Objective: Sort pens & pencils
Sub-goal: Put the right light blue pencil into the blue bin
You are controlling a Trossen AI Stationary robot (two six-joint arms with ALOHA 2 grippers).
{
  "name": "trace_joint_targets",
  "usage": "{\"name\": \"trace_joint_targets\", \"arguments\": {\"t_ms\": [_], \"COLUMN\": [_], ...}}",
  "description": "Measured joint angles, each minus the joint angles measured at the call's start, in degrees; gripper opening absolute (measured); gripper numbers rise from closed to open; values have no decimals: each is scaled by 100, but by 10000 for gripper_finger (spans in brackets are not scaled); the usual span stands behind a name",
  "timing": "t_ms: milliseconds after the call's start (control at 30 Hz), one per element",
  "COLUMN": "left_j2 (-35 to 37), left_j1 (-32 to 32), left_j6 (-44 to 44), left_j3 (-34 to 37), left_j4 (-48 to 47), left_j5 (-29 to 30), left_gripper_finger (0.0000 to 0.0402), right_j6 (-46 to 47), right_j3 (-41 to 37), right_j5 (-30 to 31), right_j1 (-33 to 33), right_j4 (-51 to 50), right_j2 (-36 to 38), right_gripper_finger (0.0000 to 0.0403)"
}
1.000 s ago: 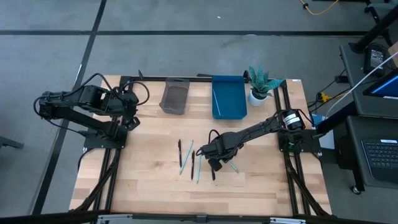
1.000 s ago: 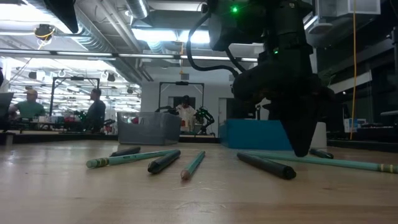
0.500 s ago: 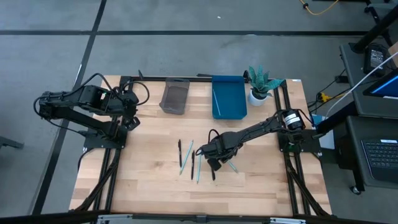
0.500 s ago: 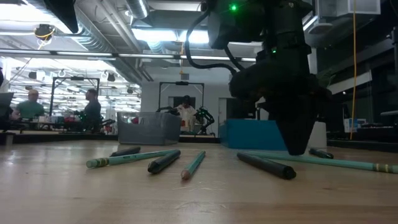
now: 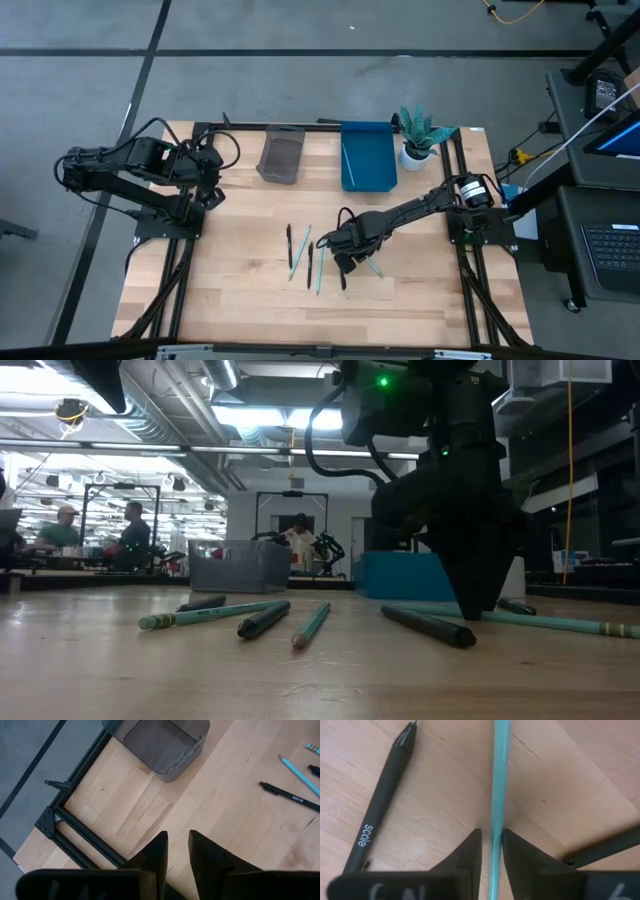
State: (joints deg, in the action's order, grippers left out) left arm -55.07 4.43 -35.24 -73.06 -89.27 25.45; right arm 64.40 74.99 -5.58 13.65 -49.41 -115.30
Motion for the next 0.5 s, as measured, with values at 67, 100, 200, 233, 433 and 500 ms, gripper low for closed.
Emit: {"name": "trace_joint_targets", "arguments": {"t_ms": [67, 100, 200, 233, 433, 500], "left_j2": [2, 0, 0, 1, 1, 1], "left_j1": [-2, -2, -1, 0, -1, 0], "left_j6": [2, 0, 0, 0, 0, 0], "left_j3": [0, 0, -1, 0, 0, 0], "left_j4": [-2, -2, 0, -2, -2, -1], "left_j5": [0, 0, 2, 2, 44, 46], "left_gripper_finger": [73, 73, 73, 73, 73, 73], "right_j6": [2, 2, 0, -2, -6, 11], "right_j3": [-3, -3, -5, -5, -12, -14], "right_j5": [-2, -2, -4, -6, -7, -9], "right_j1": [-2, -2, 0, 0, 0, 0], "right_j4": [2, 0, -2, -2, -7, -7], "right_j2": [-2, -5, -12, -16, -23, -25], "right_gripper_finger": [68, 64, 47, 40, 16, 19]}}
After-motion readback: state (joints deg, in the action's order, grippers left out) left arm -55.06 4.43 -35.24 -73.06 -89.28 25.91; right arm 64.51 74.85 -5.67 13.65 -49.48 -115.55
